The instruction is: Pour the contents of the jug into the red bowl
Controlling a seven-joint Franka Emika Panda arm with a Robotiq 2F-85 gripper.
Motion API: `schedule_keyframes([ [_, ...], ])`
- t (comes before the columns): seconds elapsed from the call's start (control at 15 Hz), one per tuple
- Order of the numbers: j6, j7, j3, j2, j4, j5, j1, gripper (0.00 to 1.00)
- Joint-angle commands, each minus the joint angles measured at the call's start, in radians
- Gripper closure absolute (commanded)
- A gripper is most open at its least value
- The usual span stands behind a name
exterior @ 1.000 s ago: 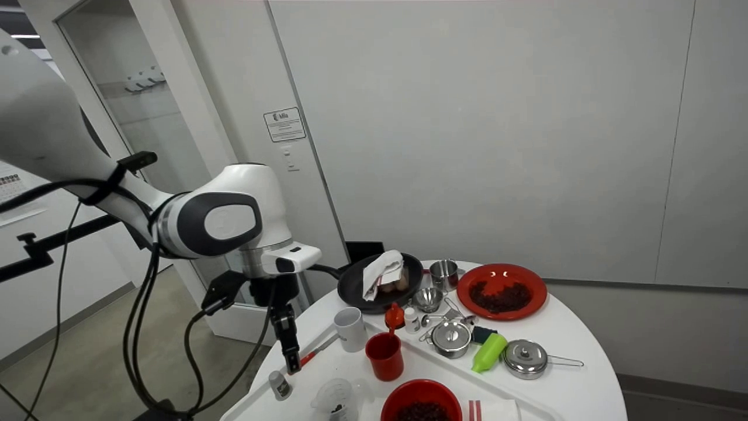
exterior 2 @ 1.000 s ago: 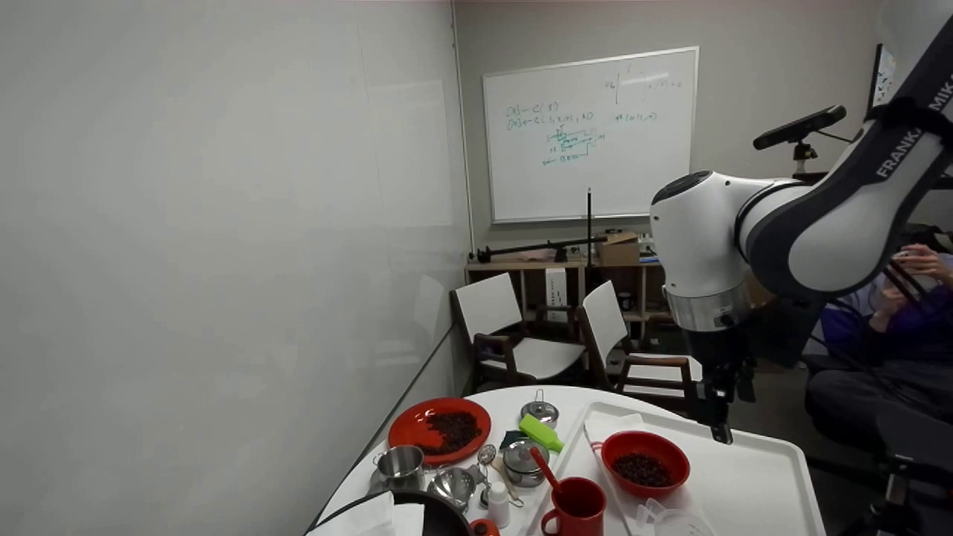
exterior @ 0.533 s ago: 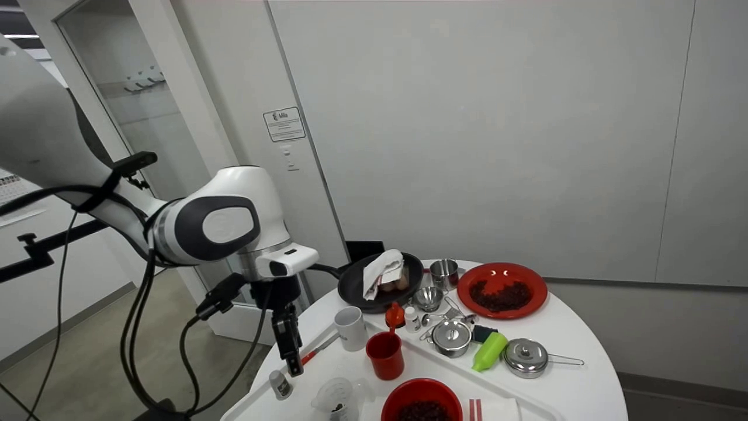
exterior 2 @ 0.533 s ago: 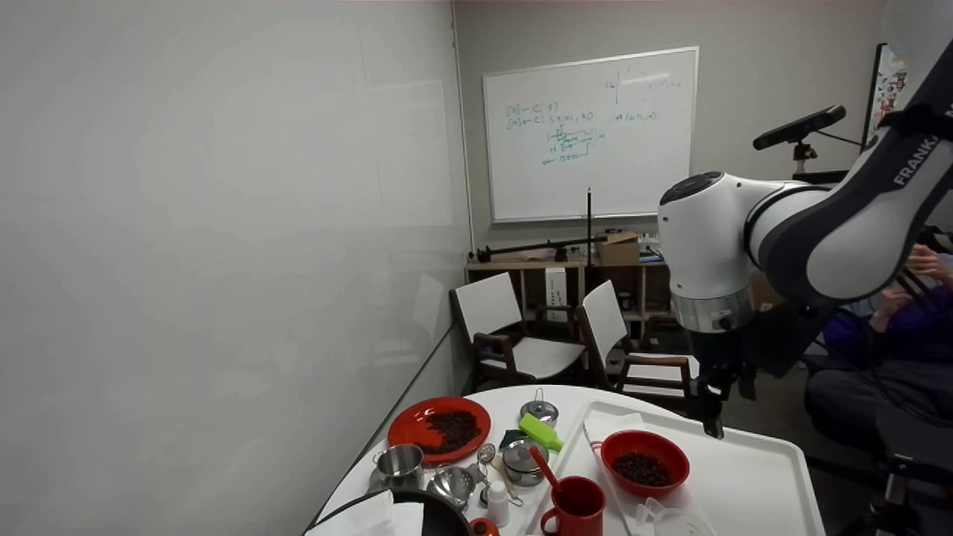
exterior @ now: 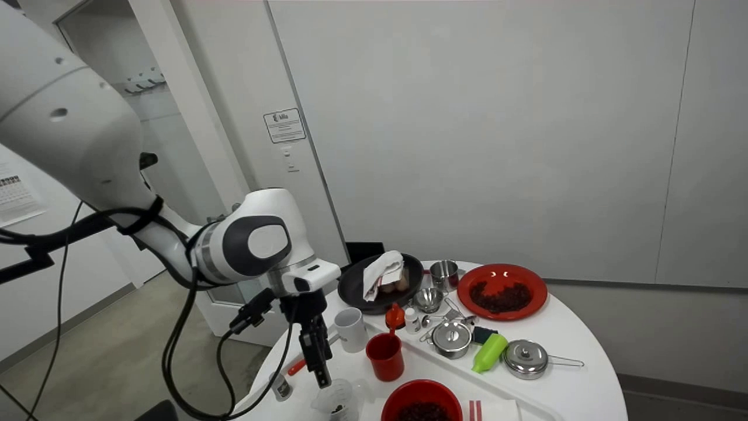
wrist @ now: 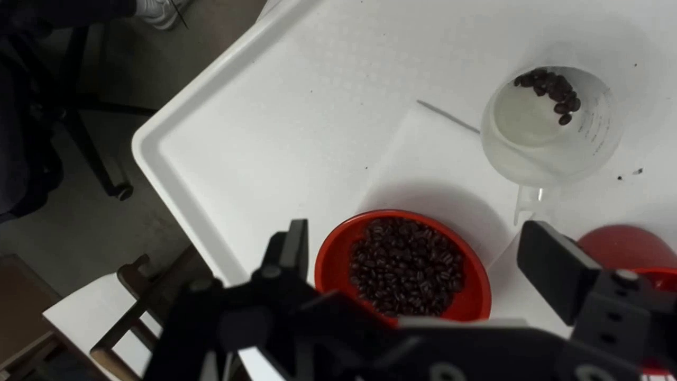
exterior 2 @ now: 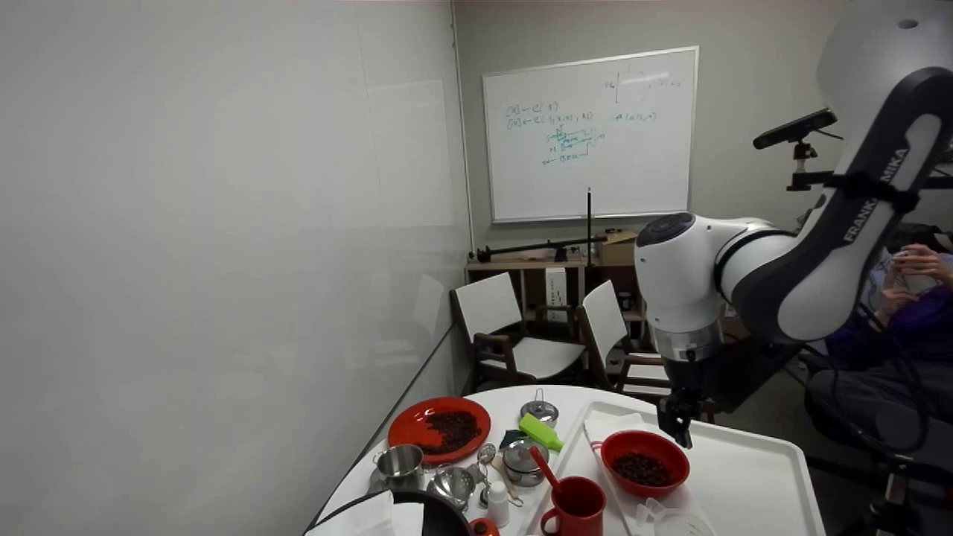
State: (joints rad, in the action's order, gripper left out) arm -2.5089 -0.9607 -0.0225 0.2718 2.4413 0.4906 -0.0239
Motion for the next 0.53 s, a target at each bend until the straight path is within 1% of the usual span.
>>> schedule_keyframes([
  [0.0,0.05,0.224,0.005,0.175,-0.158,-0.153,-0.003,0.0],
  [0.13,0.095,0.341,0.004,0.239,-0.225,-0.228,-0.005,0.0],
  [0.33,0.161,0.476,-0.008,0.307,-0.304,-0.295,-0.007,0.0],
  [0.47,0.193,0.563,-0.002,0.339,-0.34,-0.361,0.012,0.0],
])
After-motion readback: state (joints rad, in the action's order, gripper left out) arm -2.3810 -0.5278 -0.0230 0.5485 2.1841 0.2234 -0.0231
